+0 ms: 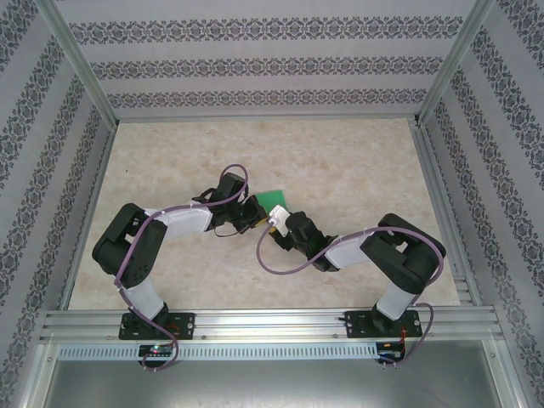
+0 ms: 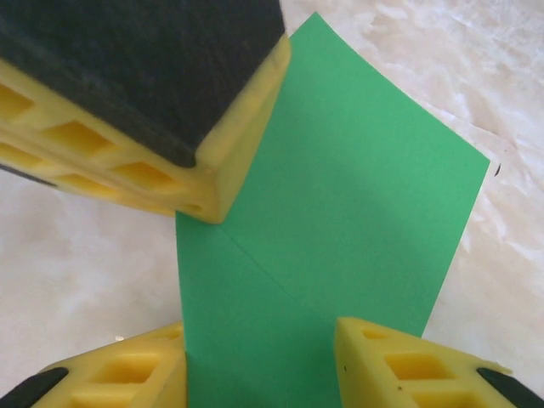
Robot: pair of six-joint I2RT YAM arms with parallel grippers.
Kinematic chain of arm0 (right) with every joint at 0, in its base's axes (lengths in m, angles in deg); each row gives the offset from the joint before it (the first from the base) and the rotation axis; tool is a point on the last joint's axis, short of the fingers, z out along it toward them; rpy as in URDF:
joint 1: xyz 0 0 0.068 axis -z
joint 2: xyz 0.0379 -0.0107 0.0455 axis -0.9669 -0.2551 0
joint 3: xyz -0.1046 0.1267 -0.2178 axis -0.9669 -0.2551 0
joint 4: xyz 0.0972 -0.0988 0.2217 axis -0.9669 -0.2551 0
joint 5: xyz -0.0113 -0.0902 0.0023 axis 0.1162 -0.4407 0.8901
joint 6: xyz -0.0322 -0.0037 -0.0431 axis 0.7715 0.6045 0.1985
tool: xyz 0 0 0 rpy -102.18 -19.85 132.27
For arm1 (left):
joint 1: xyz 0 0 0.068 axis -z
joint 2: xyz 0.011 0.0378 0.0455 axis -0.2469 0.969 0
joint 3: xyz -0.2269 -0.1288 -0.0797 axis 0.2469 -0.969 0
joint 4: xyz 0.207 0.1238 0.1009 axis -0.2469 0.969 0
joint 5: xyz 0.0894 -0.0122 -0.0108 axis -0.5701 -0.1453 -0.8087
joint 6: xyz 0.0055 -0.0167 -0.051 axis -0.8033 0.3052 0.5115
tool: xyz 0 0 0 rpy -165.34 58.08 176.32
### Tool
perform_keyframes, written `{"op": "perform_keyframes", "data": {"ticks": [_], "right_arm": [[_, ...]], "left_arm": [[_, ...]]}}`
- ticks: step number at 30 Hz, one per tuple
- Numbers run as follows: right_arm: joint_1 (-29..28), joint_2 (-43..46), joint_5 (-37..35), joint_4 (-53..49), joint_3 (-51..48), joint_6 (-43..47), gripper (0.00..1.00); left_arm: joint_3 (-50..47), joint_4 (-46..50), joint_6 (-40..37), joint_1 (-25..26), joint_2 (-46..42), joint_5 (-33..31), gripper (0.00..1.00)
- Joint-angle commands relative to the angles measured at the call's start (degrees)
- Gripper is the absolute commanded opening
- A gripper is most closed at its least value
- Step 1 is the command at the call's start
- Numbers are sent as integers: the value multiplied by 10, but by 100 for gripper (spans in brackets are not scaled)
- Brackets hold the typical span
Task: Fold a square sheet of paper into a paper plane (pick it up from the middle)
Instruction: Fold the wing for the fifth time at the center of the table.
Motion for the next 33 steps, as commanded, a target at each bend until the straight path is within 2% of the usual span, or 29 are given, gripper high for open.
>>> {"op": "perform_keyframes", "data": {"ticks": [1,7,9,12,17,20,26,33], "right_arm": [[-5,-20,-24,47,12,34,39],[-5,-30,-34,85,8,38,32],[-5,-29,-40,91,6,36,26],[0,-20,-31,97,-1,22,21],[20,-4,23,86,-6,-28,13],[26,-2,43,84,-10,-54,12],[45,2,99,94,-21,-119,12],[73,-7,170,111,-26,-201,15]], "left_arm": [[16,13,-1,-5,-13,7,5],[20,17,0,-9,-12,10,9],[21,18,0,-12,-14,12,12],[23,26,-7,-22,-20,11,20],[24,41,-26,-57,-46,6,36],[22,56,-39,-76,-67,-6,45],[4,62,-62,-96,-101,-25,56],[-36,7,-71,-95,-105,-3,58]]}}
